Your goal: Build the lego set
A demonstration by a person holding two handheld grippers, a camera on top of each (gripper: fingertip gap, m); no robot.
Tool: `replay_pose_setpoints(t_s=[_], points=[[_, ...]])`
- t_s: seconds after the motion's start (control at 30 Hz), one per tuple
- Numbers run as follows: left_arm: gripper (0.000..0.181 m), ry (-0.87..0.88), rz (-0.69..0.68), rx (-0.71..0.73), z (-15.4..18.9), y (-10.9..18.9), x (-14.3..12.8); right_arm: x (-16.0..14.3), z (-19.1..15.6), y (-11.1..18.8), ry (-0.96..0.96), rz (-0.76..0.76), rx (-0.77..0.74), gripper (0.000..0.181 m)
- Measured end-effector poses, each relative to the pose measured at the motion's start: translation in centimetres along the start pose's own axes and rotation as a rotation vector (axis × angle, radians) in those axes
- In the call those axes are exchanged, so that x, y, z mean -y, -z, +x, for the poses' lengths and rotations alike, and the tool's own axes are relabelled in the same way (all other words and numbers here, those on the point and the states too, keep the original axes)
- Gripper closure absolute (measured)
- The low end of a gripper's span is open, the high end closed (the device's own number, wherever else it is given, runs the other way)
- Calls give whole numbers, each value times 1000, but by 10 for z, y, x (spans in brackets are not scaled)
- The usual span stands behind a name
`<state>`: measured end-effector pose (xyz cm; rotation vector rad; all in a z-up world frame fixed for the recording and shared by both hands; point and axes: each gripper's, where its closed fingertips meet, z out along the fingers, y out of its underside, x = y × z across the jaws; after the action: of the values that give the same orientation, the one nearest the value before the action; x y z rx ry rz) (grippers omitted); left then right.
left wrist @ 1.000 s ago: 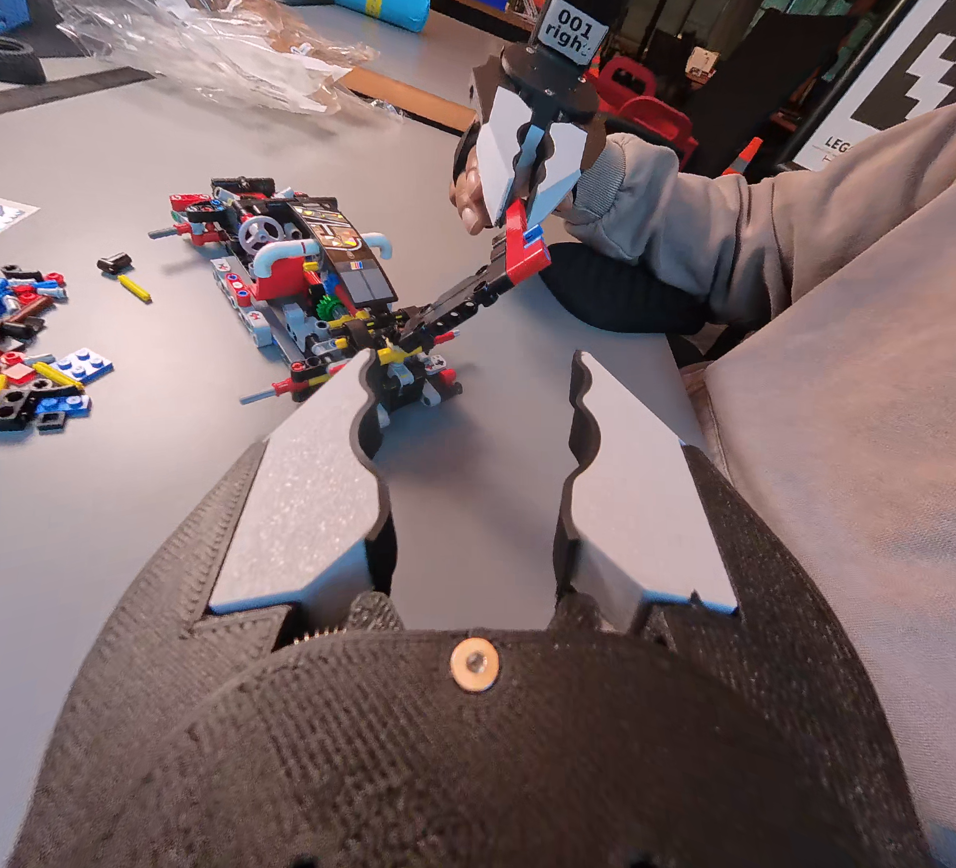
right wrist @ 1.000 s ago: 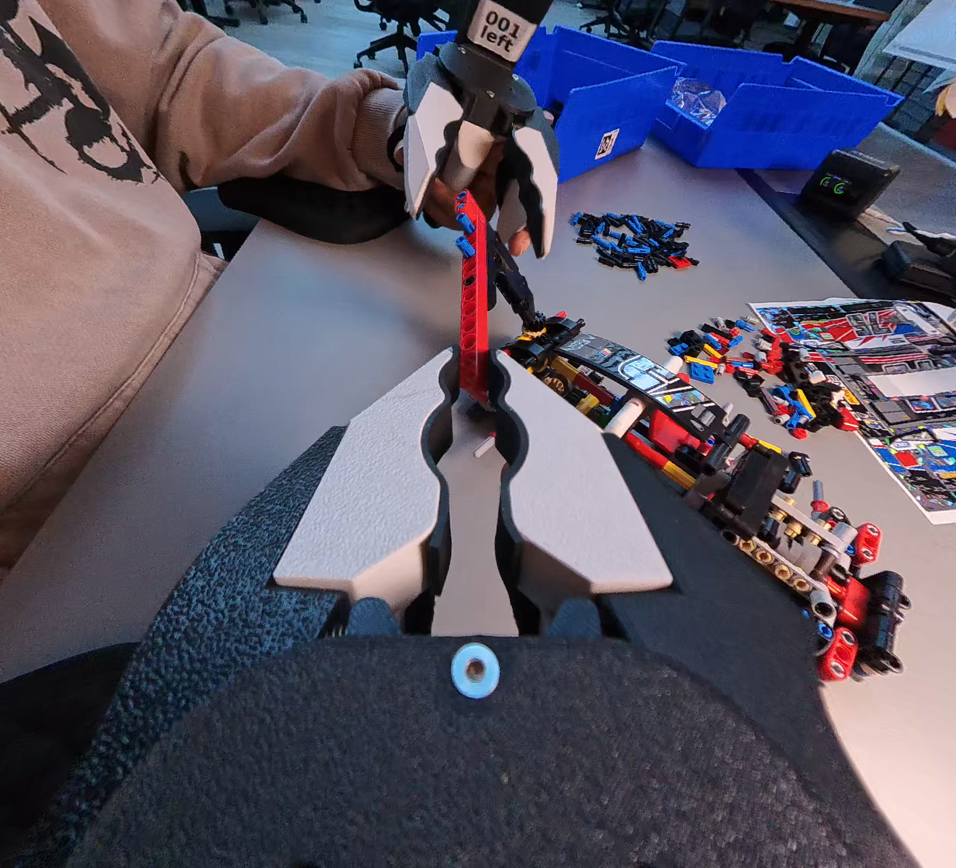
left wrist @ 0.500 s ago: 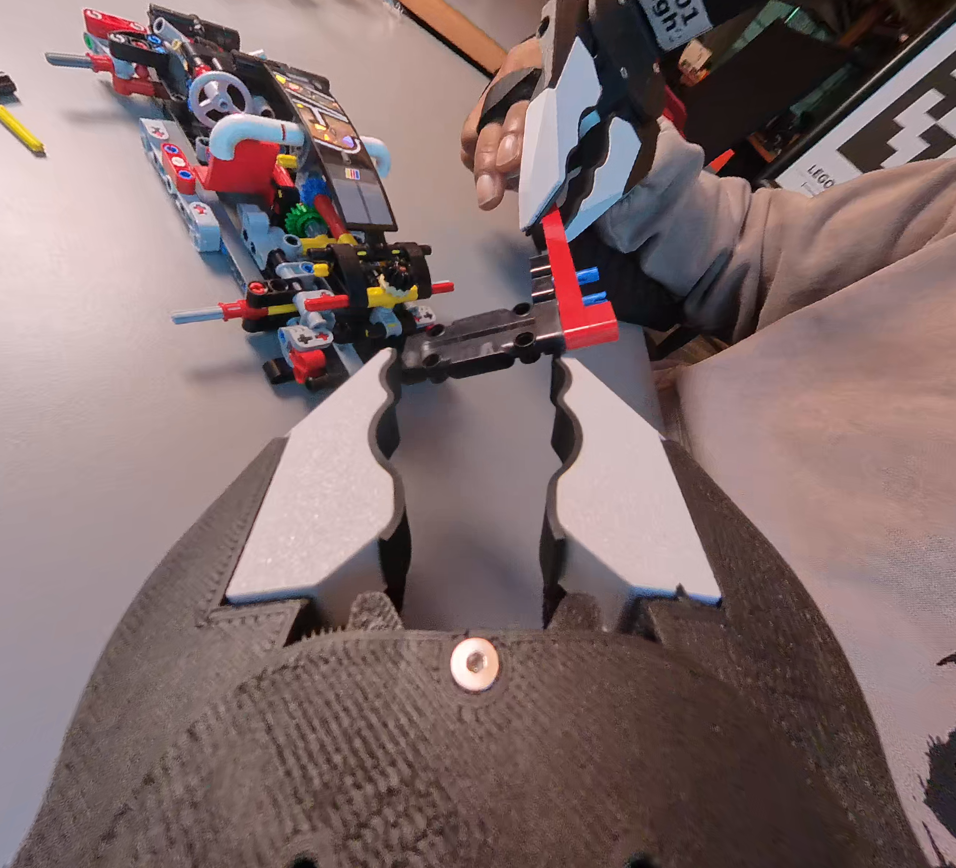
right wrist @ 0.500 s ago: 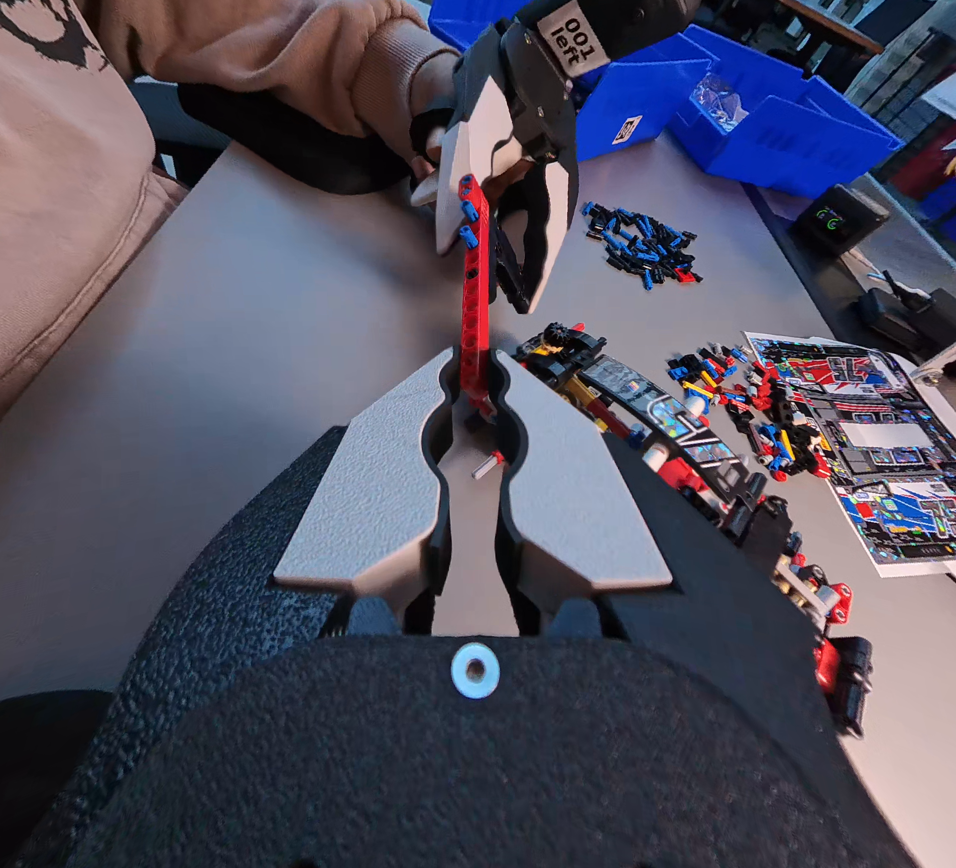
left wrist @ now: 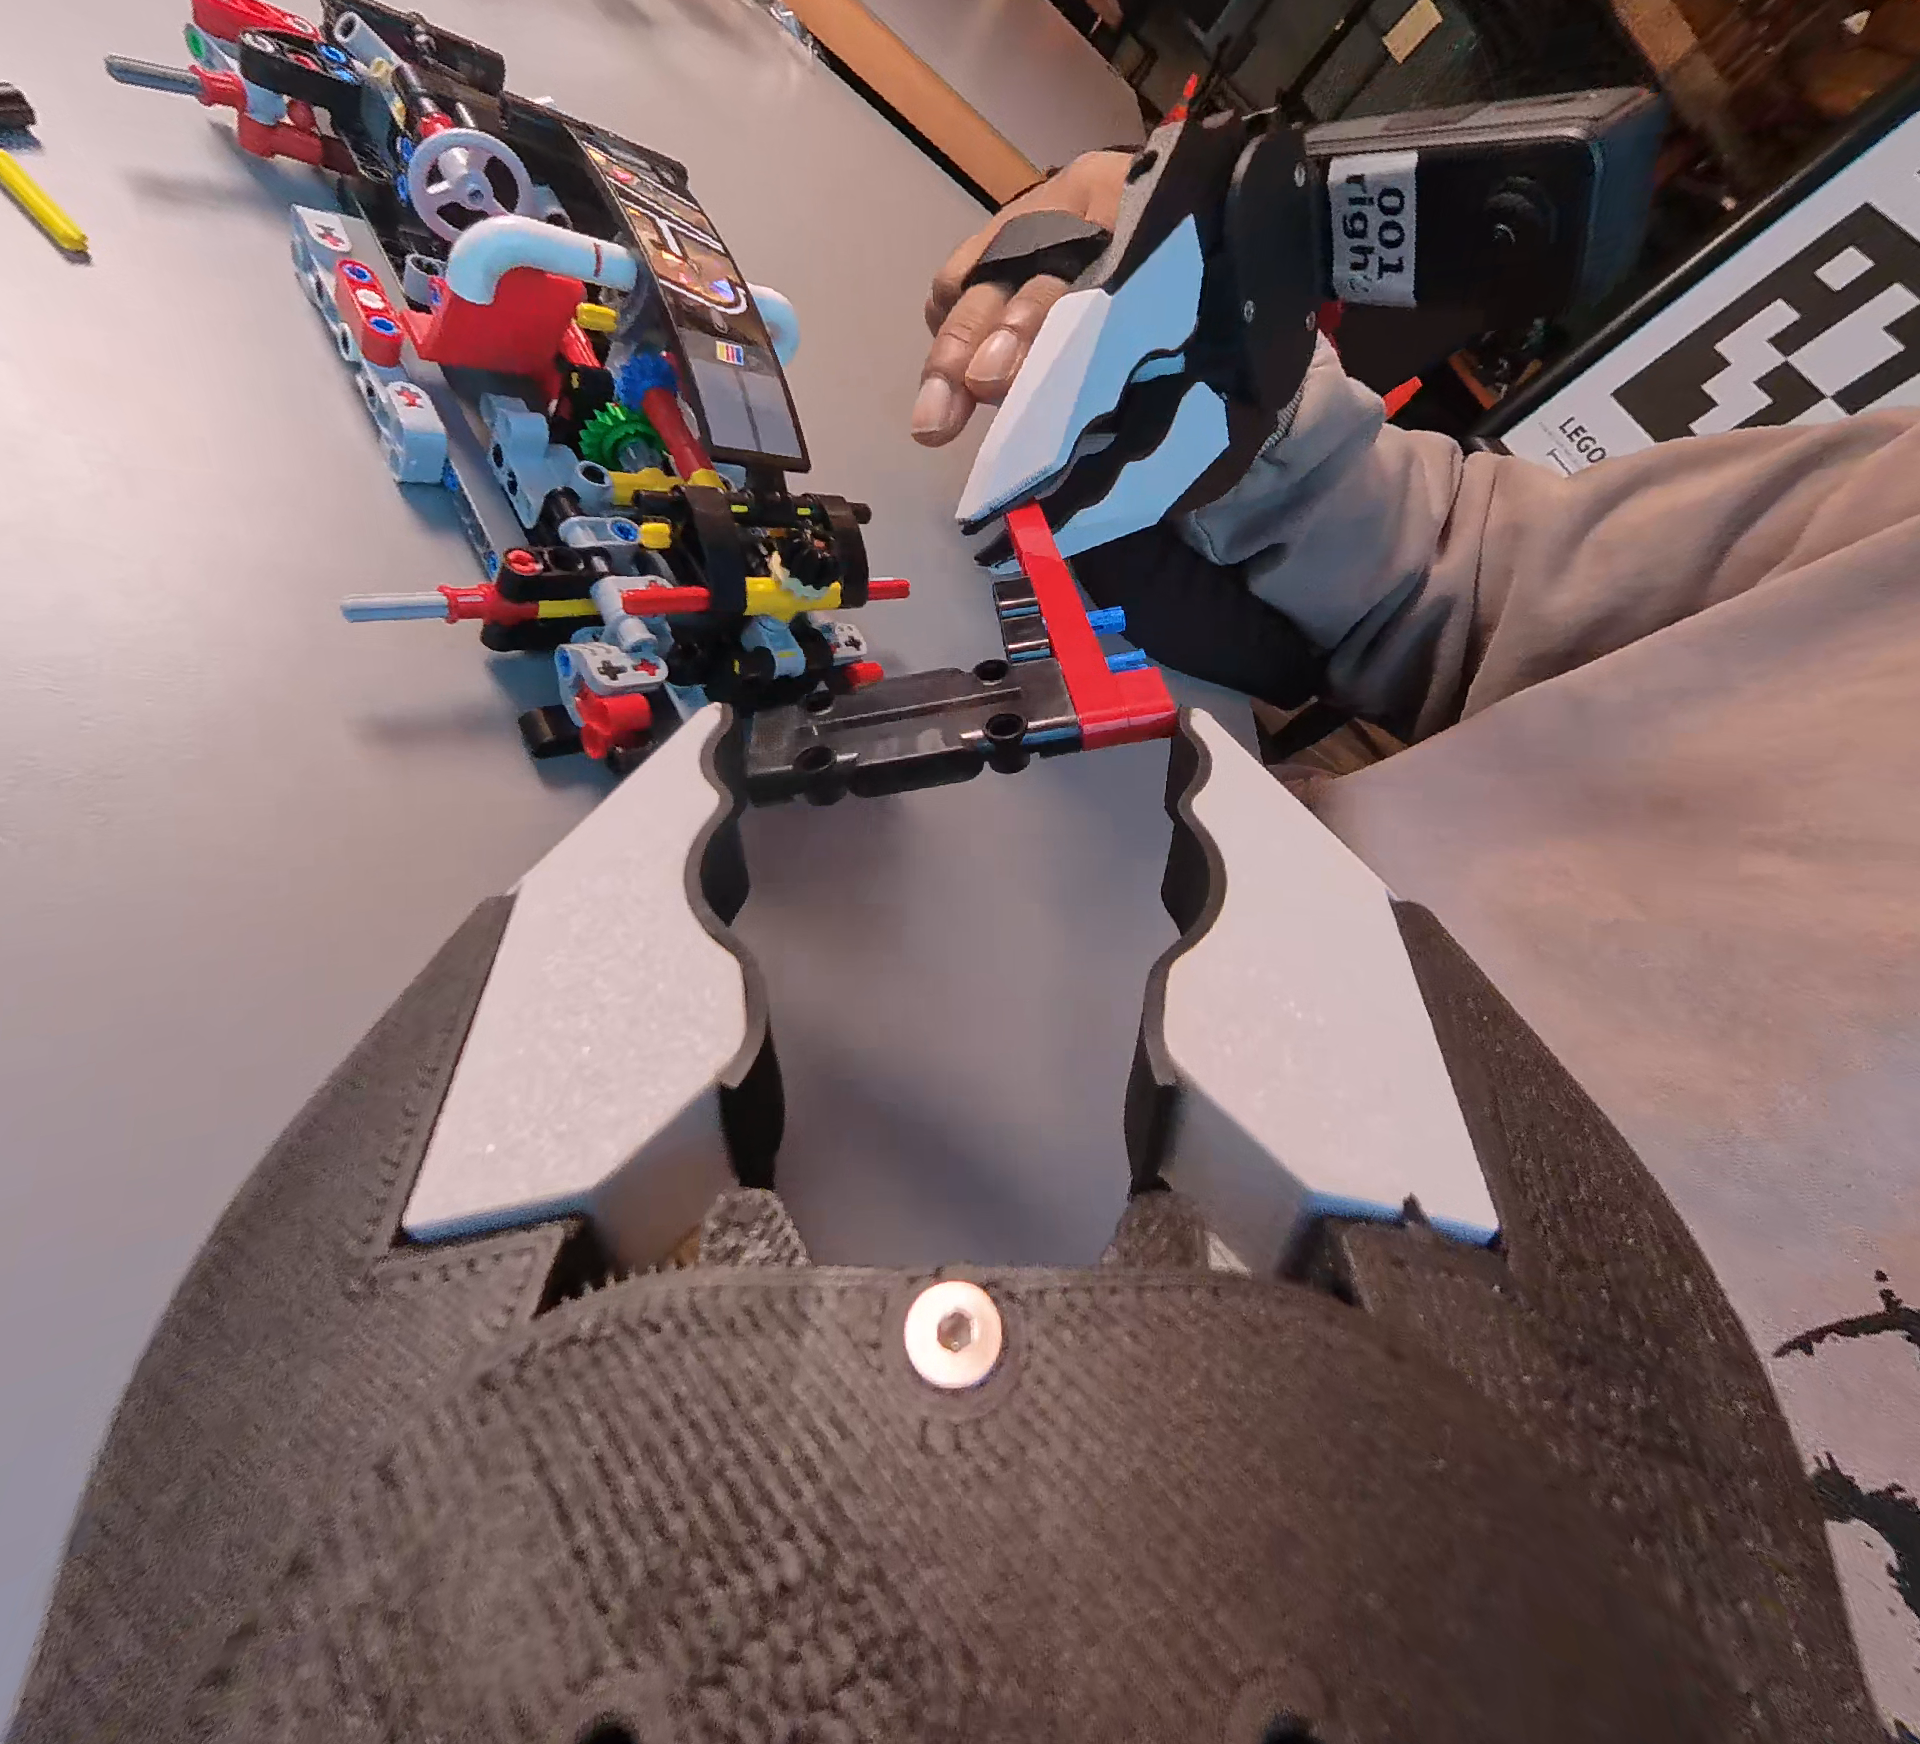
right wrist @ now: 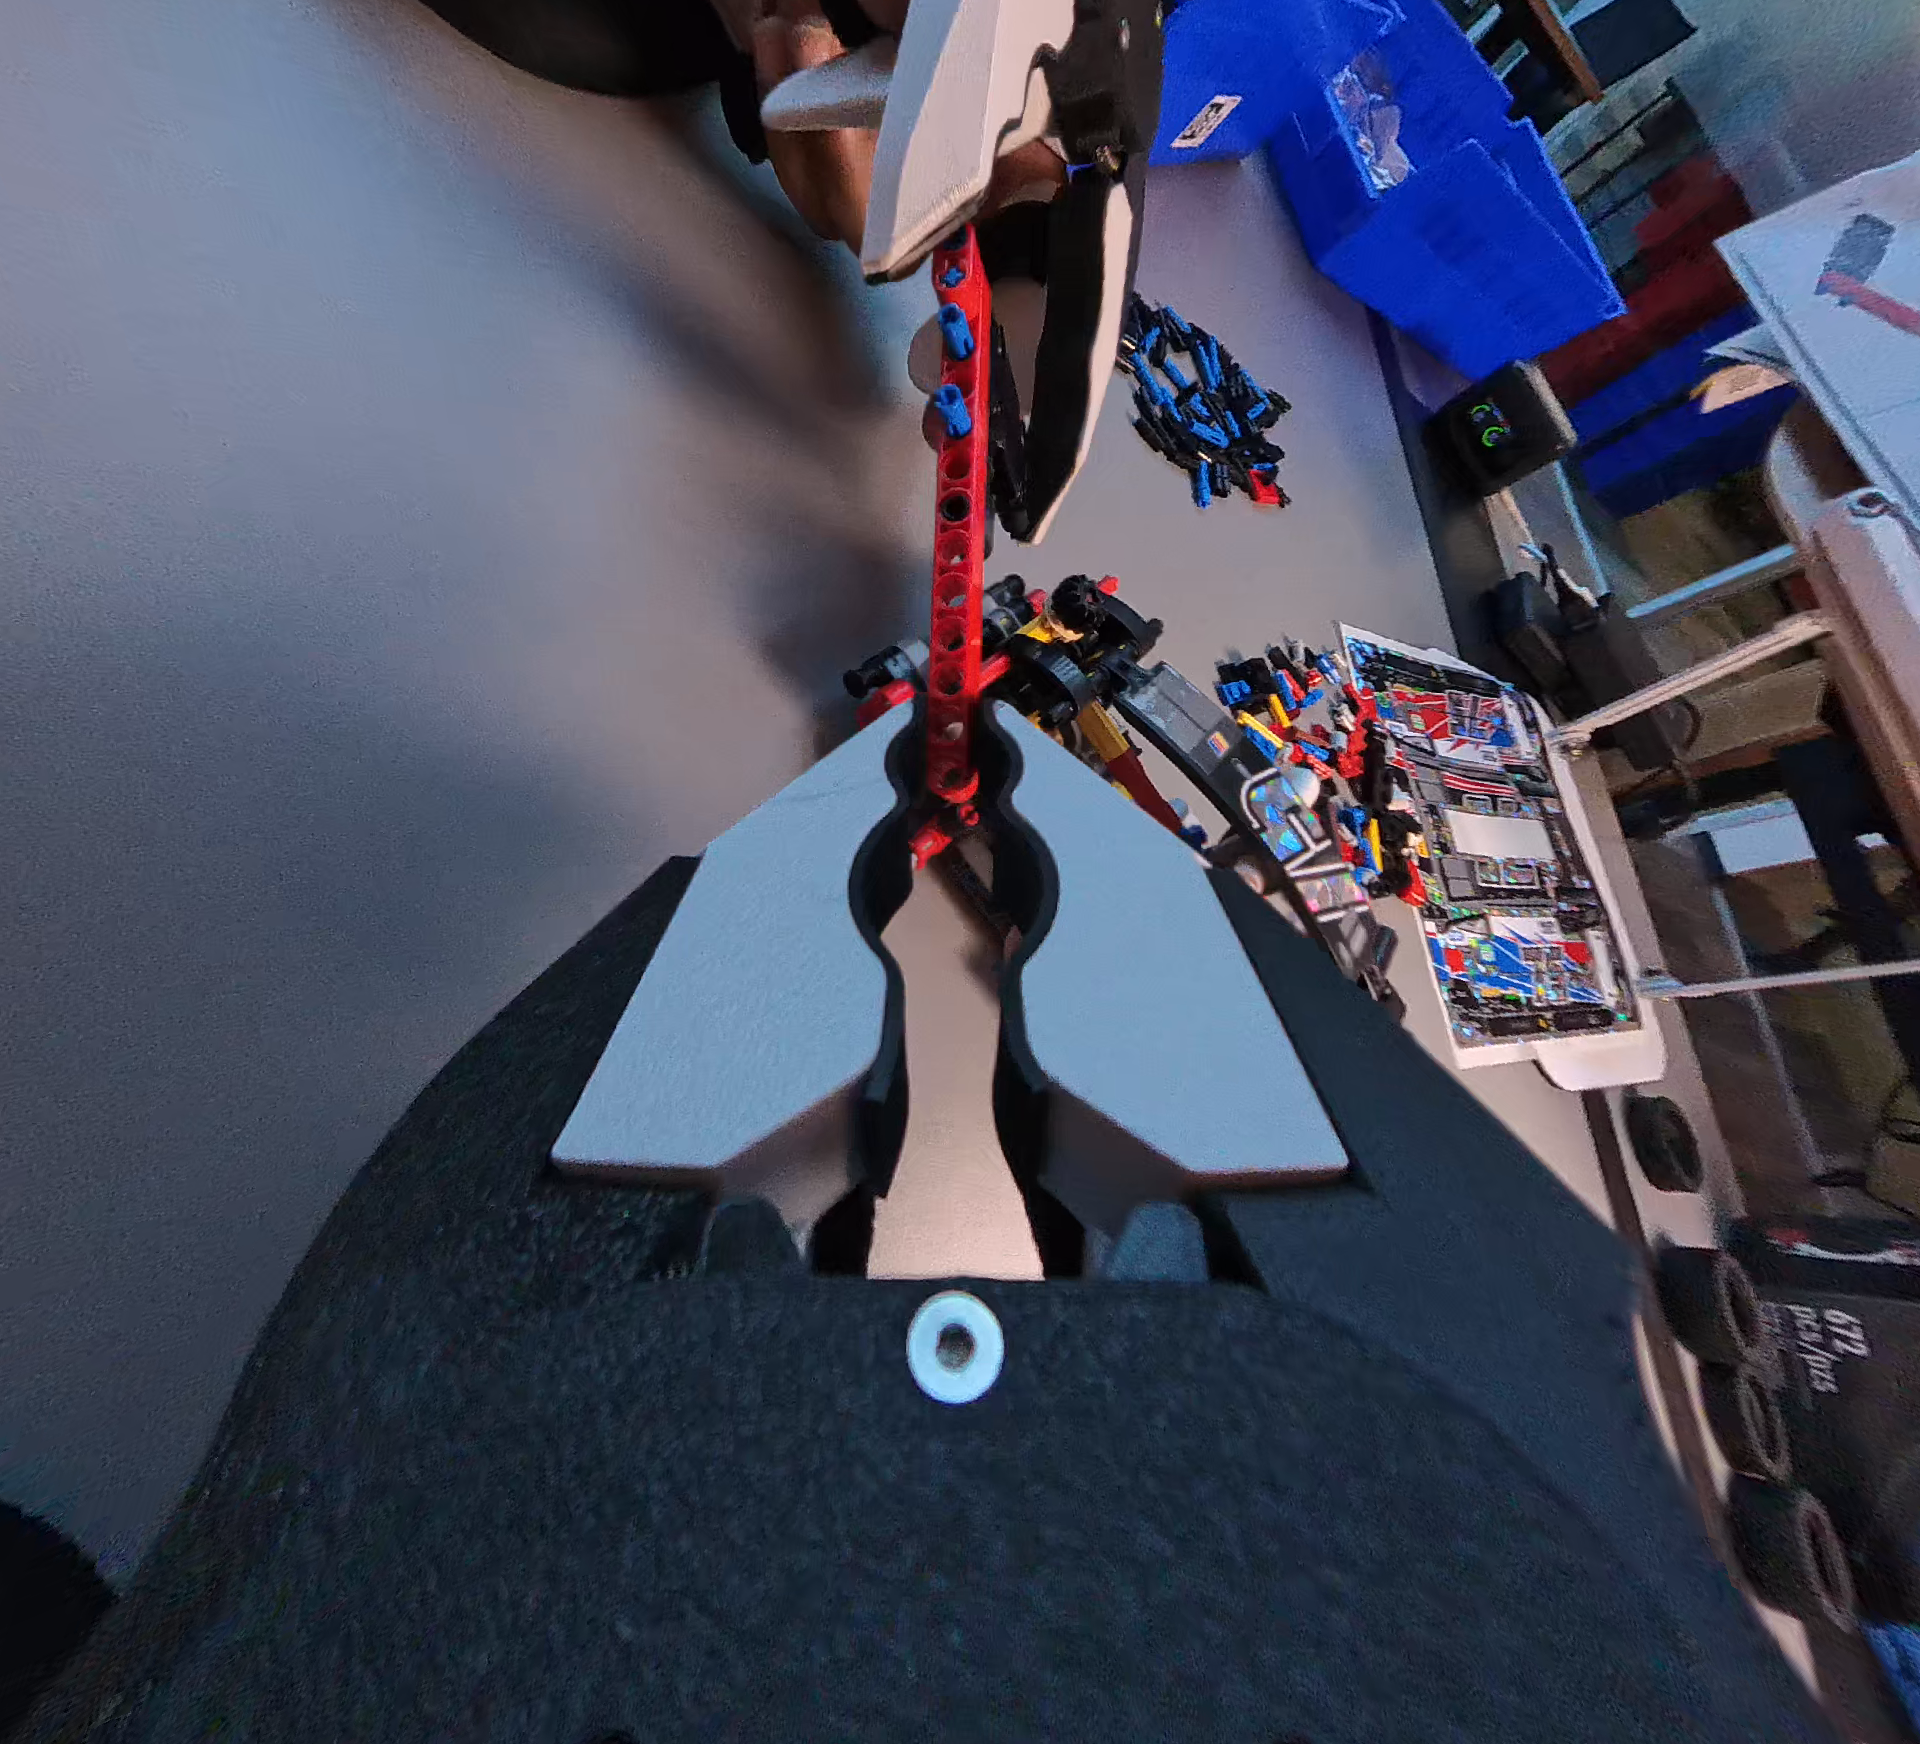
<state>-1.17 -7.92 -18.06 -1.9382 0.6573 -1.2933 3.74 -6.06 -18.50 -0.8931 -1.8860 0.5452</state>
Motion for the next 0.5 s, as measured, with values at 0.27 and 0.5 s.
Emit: replay_pose_setpoints(t_s=[0.27, 0.5], points=[[101, -85, 40, 46, 1, 5, 11, 4, 11, 1, 74, -10, -97, 176], [102, -240, 5, 114, 0, 3, 8, 3, 15, 3, -28, 22, -92, 172]])
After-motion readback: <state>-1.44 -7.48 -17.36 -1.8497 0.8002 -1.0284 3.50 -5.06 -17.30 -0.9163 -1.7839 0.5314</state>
